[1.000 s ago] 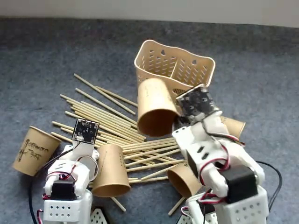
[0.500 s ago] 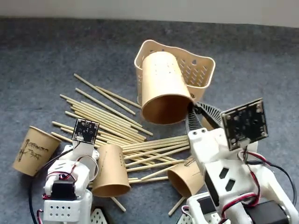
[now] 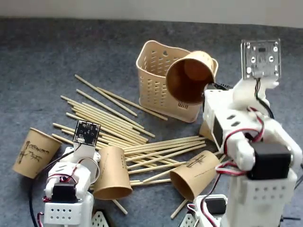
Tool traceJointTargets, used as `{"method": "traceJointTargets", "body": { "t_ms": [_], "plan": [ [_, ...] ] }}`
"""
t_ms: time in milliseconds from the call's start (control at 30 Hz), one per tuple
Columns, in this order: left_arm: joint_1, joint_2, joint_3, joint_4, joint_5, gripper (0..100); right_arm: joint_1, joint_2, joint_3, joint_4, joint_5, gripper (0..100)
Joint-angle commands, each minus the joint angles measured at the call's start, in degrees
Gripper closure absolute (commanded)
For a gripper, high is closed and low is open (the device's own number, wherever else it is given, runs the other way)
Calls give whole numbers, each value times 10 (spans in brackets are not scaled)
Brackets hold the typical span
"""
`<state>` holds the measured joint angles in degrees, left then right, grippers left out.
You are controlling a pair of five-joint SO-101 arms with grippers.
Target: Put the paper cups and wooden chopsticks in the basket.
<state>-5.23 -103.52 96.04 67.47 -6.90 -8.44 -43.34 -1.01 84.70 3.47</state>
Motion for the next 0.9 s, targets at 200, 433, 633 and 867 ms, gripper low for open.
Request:
{"method": "traceJointTargets", "body": {
  "t_ms": [200, 433, 633, 867],
  "plan": [
    [6, -1, 11, 1, 1, 993, 29, 144, -152, 56, -34, 991],
    [6, -1, 11, 1, 1, 993, 33, 189, -200, 52, -39, 988],
    [6, -1, 11, 1, 1, 993, 31, 210, -216, 51, -39, 873],
    [6, -1, 11, 1, 1, 993, 33, 222, -214, 10, -37, 818]
  ]
}}
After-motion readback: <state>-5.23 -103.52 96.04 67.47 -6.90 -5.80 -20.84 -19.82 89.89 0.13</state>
